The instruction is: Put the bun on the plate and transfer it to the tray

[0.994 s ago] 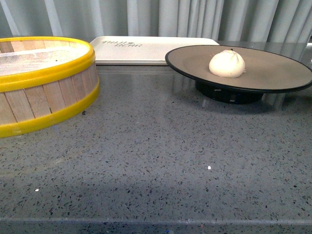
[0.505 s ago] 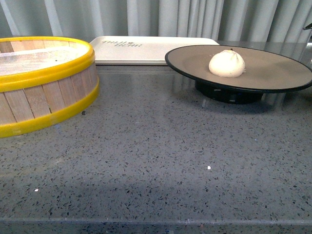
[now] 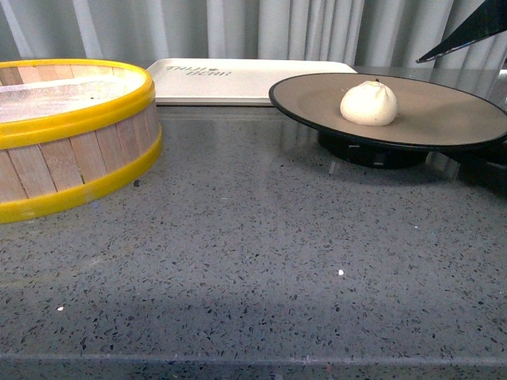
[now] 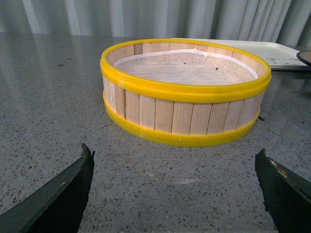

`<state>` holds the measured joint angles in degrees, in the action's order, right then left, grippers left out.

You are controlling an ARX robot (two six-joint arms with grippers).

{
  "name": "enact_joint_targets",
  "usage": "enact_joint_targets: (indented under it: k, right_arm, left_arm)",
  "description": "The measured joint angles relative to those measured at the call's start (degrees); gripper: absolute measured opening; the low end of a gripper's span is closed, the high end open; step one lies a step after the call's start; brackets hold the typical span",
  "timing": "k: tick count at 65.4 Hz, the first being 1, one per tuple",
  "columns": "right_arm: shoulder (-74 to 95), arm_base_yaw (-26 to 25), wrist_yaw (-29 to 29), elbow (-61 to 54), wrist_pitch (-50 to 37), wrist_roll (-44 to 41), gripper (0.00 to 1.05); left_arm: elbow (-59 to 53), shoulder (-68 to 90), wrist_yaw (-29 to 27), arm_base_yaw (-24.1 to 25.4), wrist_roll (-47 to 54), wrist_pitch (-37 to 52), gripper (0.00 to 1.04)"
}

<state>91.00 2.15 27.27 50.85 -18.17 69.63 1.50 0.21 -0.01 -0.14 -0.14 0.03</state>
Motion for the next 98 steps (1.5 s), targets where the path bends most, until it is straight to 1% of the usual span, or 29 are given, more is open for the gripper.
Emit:
enact_joint_targets:
  k: [2,5,10,14,20,24,26,27,32,48,55,61,68,74,95,98]
  right_arm:
    - [0.09,0.0,-0.02,0.0,0.0,0.02,0.8]
    - [0.17,0.0,-0.24,-0.04,0.09,0.07,0.71]
    - [0.2,0.0,-0.48,-0.28,0.24,0.04,0.6]
    - [0.17,0.0,-0.5,-0.39,0.31,0.02,0.5]
    - [0.0,0.07,-0.63,-0.5,0.68,-0.39,0.29]
    - [-0.17,0.17,-0.66,-0.57,0.74,-0.5,0.18]
    - [-0.2,0.2,-0.66,-0.57,0.74,-0.55,0.15]
    - [-0.28,0.22,-0.61,-0.61,0.74,-0.66,0.11]
    - [-0.66,0.37,-1.27,-0.98,0.74,-1.64,0.04]
    - [-4.11,0.79,-0.83,-2.12,-0.57,-3.04,0.03]
    - [-4.74,-0.63,-0.04,-0.94,-2.19,-2.86,0.03]
    - [-2.19,-2.49,0.44,3.15,-2.69,-2.6,0.03]
    - [3.65,-3.74,0.48,11.72,-1.46,-2.25,0.03]
    - [10.08,-4.11,0.57,20.55,1.73,-1.84,0.03]
    - [31.58,-1.68,1.07,53.09,17.86,-0.42,0.03]
    - [35.67,-0.9,1.53,60.37,20.83,-0.22,0.03]
  left_arm:
    - [0.0,0.0,0.0,0.0,0.0,0.0,0.98]
    - [0.0,0.0,0.0,0.0,0.0,0.0,0.98]
    - [0.0,0.0,0.0,0.0,0.0,0.0,0.98]
    - [0.0,0.0,0.0,0.0,0.0,0.0,0.98]
    - [0.0,0.0,0.0,0.0,0.0,0.0,0.98]
    - [0.0,0.0,0.0,0.0,0.0,0.0,0.98]
    - [0.0,0.0,0.0,0.0,0.0,0.0,0.98]
    - [0.0,0.0,0.0,0.0,0.0,-0.02,0.98]
    - [0.0,0.0,0.0,0.0,0.0,-0.02,0.98]
    - [0.0,0.0,0.0,0.0,0.0,0.0,0.98]
    - [0.0,0.0,0.0,0.0,0.0,0.0,0.98]
    - [0.0,0.0,0.0,0.0,0.0,-0.02,0.98]
    - [0.0,0.0,0.0,0.0,0.0,-0.02,0.98]
    - [0.0,0.0,0.0,0.0,0.0,-0.02,0.98]
    - [0.0,0.0,0.0,0.0,0.0,0.0,0.98]
    - [0.0,0.0,0.0,0.0,0.02,-0.02,0.98]
